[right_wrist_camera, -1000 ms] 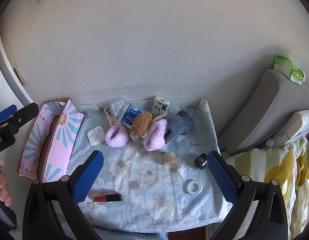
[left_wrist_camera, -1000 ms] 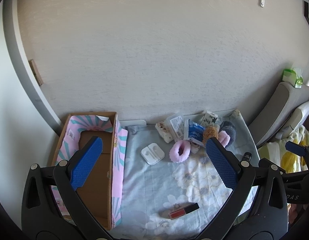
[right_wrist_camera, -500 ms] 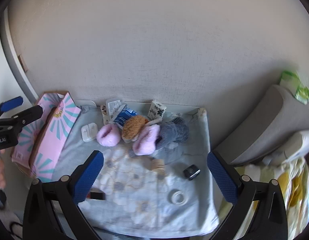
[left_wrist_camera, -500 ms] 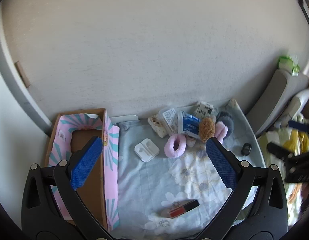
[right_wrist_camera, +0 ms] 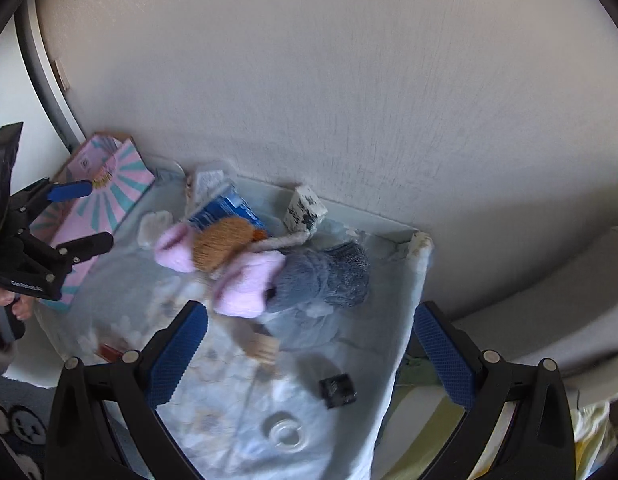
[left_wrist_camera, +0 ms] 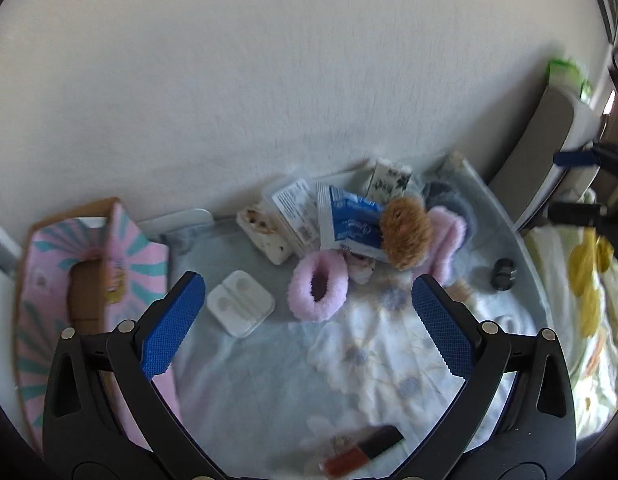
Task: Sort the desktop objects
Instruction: 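Grasp the pink fuzzy slipper with left tool while right tool grasps grey slipper, then carry pink slipper with left tool while right tool carries grey slipper to box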
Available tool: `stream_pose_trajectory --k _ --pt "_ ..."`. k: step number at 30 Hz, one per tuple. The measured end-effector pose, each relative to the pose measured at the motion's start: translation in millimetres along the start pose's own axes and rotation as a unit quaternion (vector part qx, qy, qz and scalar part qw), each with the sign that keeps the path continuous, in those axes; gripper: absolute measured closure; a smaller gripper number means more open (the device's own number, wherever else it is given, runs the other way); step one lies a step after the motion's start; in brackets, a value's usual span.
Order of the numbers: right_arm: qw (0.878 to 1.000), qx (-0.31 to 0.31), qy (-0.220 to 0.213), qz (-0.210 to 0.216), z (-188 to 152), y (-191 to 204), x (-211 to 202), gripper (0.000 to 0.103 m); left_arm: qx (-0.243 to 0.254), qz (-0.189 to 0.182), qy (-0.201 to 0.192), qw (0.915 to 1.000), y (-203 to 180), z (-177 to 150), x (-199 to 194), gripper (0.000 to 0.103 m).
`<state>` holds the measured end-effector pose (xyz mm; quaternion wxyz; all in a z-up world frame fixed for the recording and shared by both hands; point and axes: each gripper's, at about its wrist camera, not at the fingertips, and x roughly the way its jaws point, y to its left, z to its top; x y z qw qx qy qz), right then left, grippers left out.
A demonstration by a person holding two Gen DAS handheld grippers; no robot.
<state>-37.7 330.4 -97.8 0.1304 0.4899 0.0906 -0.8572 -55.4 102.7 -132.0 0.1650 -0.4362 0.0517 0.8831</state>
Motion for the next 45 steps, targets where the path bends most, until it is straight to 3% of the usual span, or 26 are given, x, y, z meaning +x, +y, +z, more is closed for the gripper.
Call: stream_pose_trajectory --k 8,13,15,17,19,20,21,23,26,29,38,45 --pt "0.994 -0.055 0.033 0.083 6.2 -22.8 78.7 0.000 0.014 0.016 0.039 0.9990 -5.6 -15.1 78.6 0.006" --pt "0.990 -0.085 0.056 0.099 11.8 -24.5 112.0 0.000 0.010 0.018 0.046 0.9987 -5.7 -19.9 101.4 0.007" --pt "0.988 -0.094 0.065 0.099 13.5 -23.9 122.9 0.000 0.011 0.013 0.053 0.9984 -5.7 -22.1 110.8 0.013" --pt "0.987 -0.098 0.077 0.098 14.4 -25.1 134.4 0.004 0.008 0.007 0.066 0.9978 -4.5 -24.1 120.1 0.030" --pt "0.985 -0.096 0.094 0.112 12.6 -25.6 145.5 0.023 0.011 0.004 0.060 0.9981 -5.1 -25.8 123.7 0.037" --pt "0.983 -0.095 0.099 0.120 10.9 -25.2 149.2 0.027 0.011 -0.004 0.062 0.9980 -5.8 -25.7 124.5 0.051" --pt "0.983 -0.101 0.100 0.114 8.3 -23.0 151.6 0.032 0.009 -0.021 0.071 0.9972 -6.7 -25.5 127.6 0.057" --pt "0.984 -0.112 0.098 0.099 5.7 -19.8 149.9 0.053 0.012 -0.020 0.068 0.9974 -9.5 -25.5 127.9 0.068" --pt "0.986 -0.094 0.099 0.093 5.9 -26.7 144.5 0.077 0.015 -0.028 0.068 0.9971 -13.2 -24.9 127.6 0.076" --pt "0.990 -0.067 0.089 0.089 4.3 -36.7 134.0 0.082 0.014 -0.036 0.063 0.9972 -15.7 -23.0 123.1 0.077" --pt "0.997 -0.005 0.059 0.058 1.8 -49.9 84.4 0.083 0.003 -0.055 0.056 0.9969 -7.2 -12.6 89.3 0.078" --pt "0.998 0.014 0.027 0.050 19.3 -50.8 35.4 0.083 0.002 -0.064 0.027 0.9976 9.3 8.0 27.8 0.078"
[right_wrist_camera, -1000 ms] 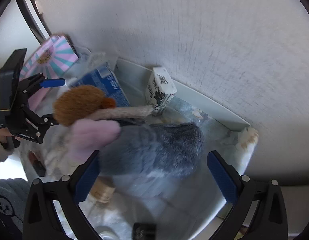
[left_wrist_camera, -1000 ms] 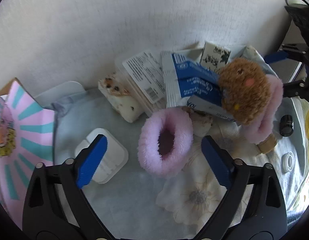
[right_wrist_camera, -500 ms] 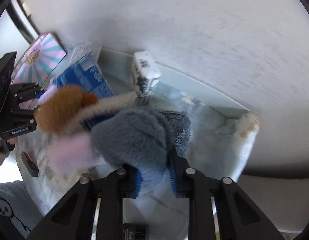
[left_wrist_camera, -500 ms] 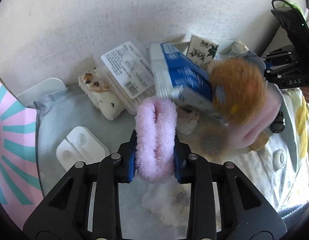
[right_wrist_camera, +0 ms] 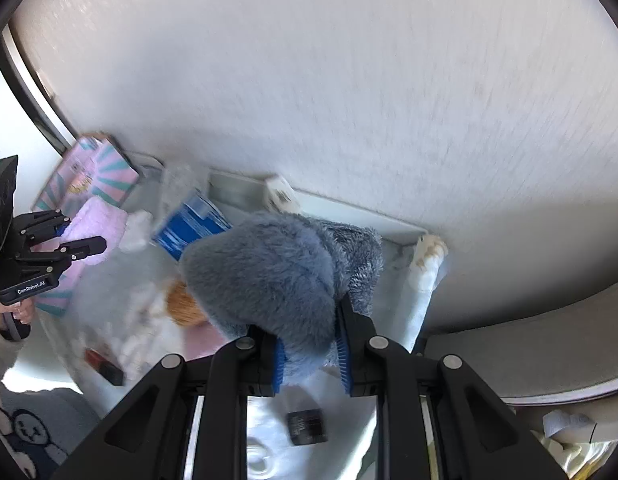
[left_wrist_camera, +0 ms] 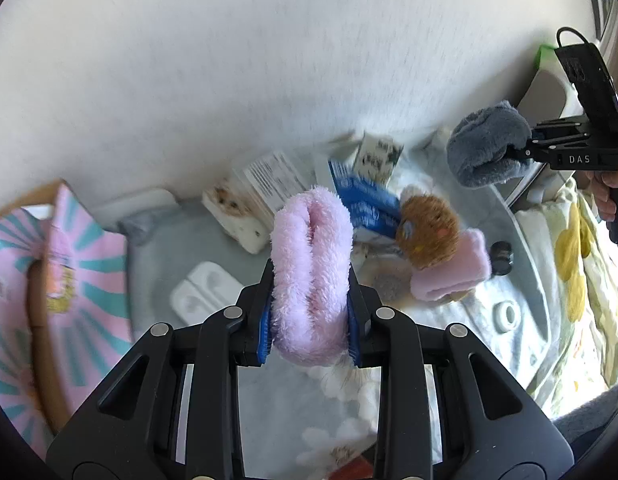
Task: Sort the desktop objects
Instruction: 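Carry pink slipper with left tool while right tool carries grey slipper to box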
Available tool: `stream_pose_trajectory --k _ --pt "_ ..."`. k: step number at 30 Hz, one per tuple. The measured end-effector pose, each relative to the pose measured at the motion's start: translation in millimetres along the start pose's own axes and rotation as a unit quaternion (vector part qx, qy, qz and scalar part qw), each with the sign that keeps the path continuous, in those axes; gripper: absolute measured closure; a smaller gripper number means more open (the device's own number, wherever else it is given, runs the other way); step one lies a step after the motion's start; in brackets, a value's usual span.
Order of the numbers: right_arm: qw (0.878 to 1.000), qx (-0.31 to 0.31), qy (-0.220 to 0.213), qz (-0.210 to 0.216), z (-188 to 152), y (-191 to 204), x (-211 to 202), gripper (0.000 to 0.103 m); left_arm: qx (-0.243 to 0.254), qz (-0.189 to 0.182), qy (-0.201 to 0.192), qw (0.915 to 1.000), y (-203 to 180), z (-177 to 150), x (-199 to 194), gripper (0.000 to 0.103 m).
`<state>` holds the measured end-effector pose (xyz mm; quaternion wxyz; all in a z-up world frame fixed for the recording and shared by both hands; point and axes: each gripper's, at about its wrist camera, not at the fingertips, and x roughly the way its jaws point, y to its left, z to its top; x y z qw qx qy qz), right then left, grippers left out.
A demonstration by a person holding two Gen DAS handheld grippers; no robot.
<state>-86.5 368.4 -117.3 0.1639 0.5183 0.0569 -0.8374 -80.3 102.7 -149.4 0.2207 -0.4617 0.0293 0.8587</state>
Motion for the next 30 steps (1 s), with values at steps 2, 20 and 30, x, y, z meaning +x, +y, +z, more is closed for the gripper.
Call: stream_pose_trajectory --k 2,20,30 --pt "1.000 -0.003 -0.008 -0.003 2.5 6.5 -12.9 0.083 -0.001 -0.002 -0.007 1.0000 9.8 1.5 -21.2 0.078" --pt "0.990 -0.116 -0.069 0.043 88.2 157.5 -49.4 0.083 -0.056 0.080 -0.055 0.9937 106.4 -17.4 -172.7 0.078" --pt "0.973 -0.198 -0.066 0.094 130.2 256.8 -21.4 0.083 -0.106 0.110 -0.048 0.9871 147.6 -64.1 -192.8 0.078"
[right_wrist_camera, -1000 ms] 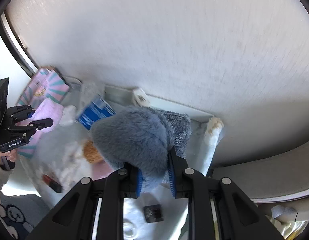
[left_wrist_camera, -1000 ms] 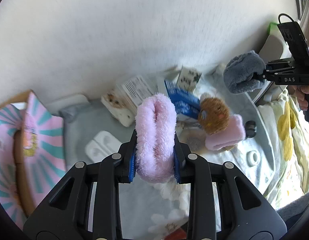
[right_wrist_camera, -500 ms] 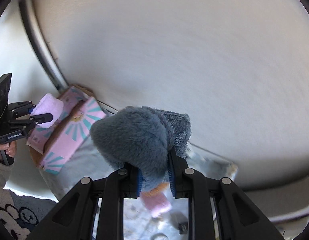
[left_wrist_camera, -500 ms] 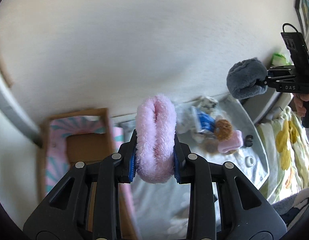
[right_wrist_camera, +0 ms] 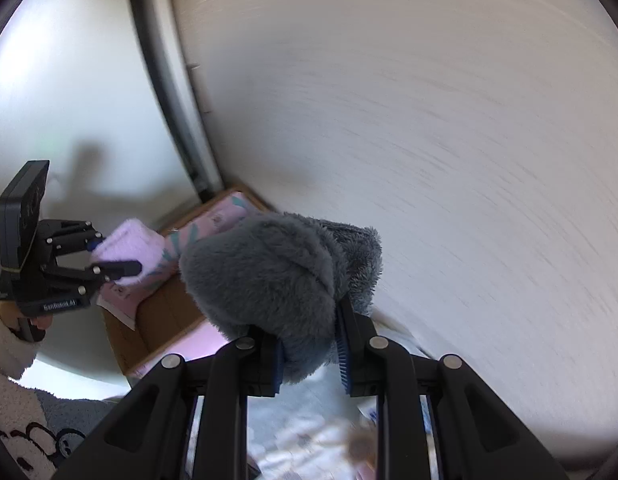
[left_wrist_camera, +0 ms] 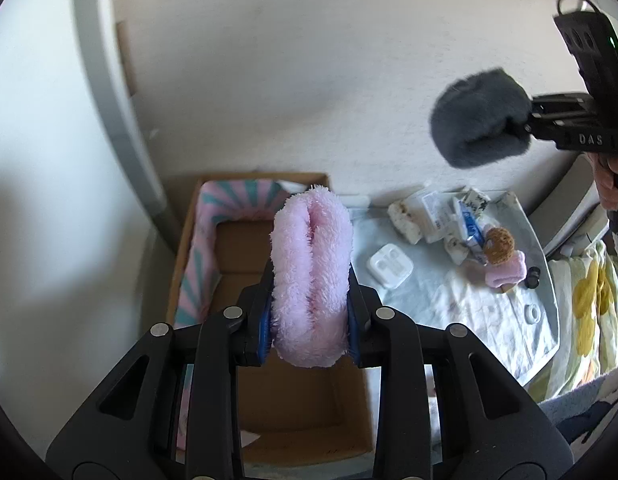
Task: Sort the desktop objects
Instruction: 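Carry pink slipper with left tool while right tool carries grey slipper to box, then open both tools to drop the slippers into the cardboard box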
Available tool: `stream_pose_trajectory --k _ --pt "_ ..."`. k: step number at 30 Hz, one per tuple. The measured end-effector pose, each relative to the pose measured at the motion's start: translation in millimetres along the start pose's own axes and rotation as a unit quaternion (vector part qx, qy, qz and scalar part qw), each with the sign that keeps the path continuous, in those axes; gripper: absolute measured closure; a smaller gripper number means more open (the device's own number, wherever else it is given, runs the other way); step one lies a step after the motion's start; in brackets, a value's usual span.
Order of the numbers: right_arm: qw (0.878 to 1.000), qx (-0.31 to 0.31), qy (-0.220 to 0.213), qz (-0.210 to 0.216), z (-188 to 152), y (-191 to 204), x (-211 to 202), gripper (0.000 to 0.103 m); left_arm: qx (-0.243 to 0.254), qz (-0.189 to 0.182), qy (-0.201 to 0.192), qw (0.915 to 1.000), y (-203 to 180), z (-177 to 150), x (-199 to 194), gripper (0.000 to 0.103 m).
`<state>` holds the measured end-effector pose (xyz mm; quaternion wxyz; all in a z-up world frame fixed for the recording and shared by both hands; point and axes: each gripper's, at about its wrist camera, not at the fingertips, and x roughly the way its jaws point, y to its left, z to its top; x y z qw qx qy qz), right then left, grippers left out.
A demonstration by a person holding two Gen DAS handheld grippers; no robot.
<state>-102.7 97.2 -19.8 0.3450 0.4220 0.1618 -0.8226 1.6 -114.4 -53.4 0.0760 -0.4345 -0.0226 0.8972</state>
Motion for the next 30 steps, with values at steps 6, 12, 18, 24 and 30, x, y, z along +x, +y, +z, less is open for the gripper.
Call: stream_pose_trajectory --k 6,12,18,24,30 --pt "0.998 -0.047 0.021 0.034 24.3 40.9 47.2 0.083 -0.022 0.007 0.035 0.9991 21.4 -24.3 11.0 0.078" --pt "0.992 -0.083 0.075 0.058 37.5 76.3 105.8 0.083 -0.038 0.009 0.090 0.9952 30.4 -49.2 34.3 0.078" --pt "0.984 -0.101 0.127 0.069 46.6 105.3 165.2 0.083 -0.078 -0.002 0.140 0.9870 41.7 -66.8 60.2 0.078" --pt "0.978 -0.115 0.163 0.069 47.6 114.0 204.3 0.083 -0.077 0.006 0.159 0.9842 41.4 -72.2 75.3 0.078" --pt "0.976 -0.120 0.167 0.071 49.5 112.9 213.4 0.083 -0.078 0.001 0.166 0.9830 42.9 -77.0 81.0 0.078"
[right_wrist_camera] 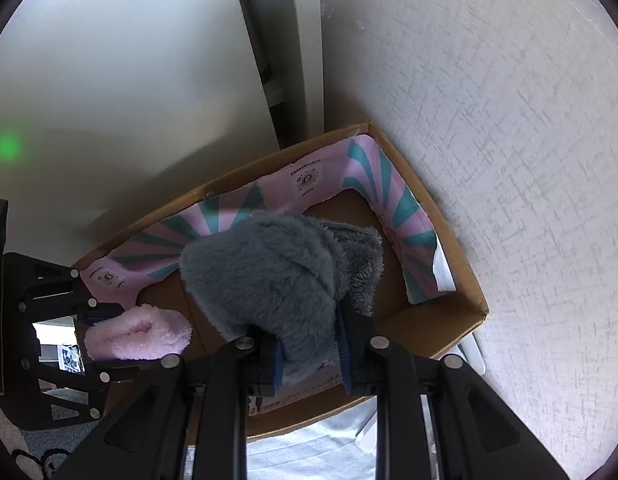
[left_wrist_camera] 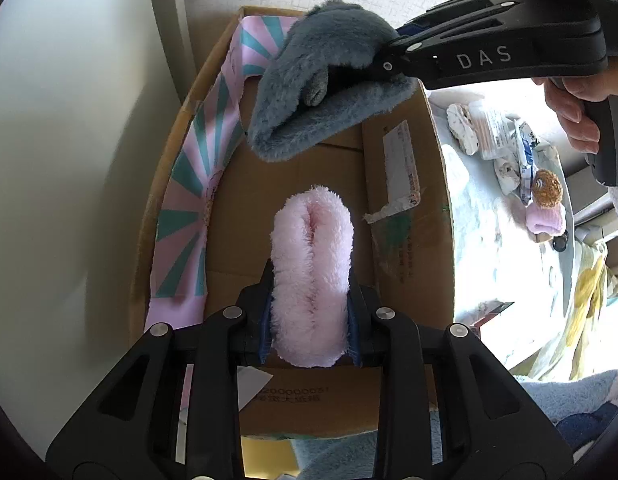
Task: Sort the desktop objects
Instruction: 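Open both tools to drop the slippers into the cardboard box, then return both tools to the table items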
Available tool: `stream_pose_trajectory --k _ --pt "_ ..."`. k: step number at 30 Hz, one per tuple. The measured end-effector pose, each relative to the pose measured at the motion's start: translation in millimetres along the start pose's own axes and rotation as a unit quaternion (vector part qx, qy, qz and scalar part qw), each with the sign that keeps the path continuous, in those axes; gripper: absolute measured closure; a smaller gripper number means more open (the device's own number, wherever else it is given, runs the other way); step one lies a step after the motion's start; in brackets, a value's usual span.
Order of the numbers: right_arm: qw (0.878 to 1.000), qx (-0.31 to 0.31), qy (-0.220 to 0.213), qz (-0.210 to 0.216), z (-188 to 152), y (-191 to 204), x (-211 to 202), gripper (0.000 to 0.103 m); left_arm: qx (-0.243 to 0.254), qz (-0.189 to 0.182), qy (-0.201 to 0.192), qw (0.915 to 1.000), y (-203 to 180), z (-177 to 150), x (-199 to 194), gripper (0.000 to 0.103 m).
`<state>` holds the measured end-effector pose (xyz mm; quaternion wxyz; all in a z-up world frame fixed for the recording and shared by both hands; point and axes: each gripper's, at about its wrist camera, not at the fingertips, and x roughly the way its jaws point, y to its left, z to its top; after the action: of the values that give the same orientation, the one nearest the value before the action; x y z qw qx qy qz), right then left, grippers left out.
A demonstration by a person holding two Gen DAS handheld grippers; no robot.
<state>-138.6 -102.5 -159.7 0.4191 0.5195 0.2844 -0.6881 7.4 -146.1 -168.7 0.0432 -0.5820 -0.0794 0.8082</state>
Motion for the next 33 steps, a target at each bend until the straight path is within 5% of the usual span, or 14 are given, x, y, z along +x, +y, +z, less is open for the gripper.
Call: stream_pose_trajectory --k 4,6,7,8,9,10,11,15,28,33 --pt "1.000 -0.004 0.002 0.000 3.9 -0.5 5.0 0.079 0.006 0.007 0.000 1.0000 -2.0 1.2 2.0 0.077" --pt "1.000 -0.004 0.005 0.007 5.6 -1.7 9.0 0.069 0.009 0.007 -0.001 0.9999 -3.9 1.2 2.1 0.077" --pt "1.000 -0.002 0.007 0.010 6.4 -2.4 11.7 0.053 0.007 0.005 0.000 1.0000 -4.1 1.9 2.2 0.074" --pt "1.000 0.003 0.008 0.012 6.5 -3.3 13.1 0.034 0.003 0.001 0.004 1.0000 -3.9 2.4 3.0 0.067" --pt "1.000 0.011 0.009 0.015 6.4 -5.0 14.4 0.027 -0.004 -0.001 0.010 0.9999 -3.2 2.9 4.6 0.055" --pt "1.000 0.018 0.007 0.014 6.3 -6.8 14.4 0.022 -0.008 0.000 0.011 0.9999 -3.0 3.1 5.4 0.009" --pt "1.000 0.023 0.002 0.014 5.8 -8.4 13.5 0.022 -0.010 -0.002 0.000 0.9999 -3.0 2.2 3.9 0.002" --pt "1.000 0.018 -0.009 0.008 -0.5 -11.7 7.2 0.022 -0.016 -0.017 -0.012 0.9997 -3.8 -0.1 4.1 0.000" --pt "0.999 0.021 -0.029 -0.011 -15.6 -3.3 -28.2 0.022 0.013 0.015 -0.018 0.9996 -27.8 6.3 24.0 0.000" --pt "0.999 0.038 -0.017 -0.030 -34.7 -14.2 -48.6 0.022 0.022 0.004 -0.030 0.9993 -15.0 17.9 -24.2 0.000"
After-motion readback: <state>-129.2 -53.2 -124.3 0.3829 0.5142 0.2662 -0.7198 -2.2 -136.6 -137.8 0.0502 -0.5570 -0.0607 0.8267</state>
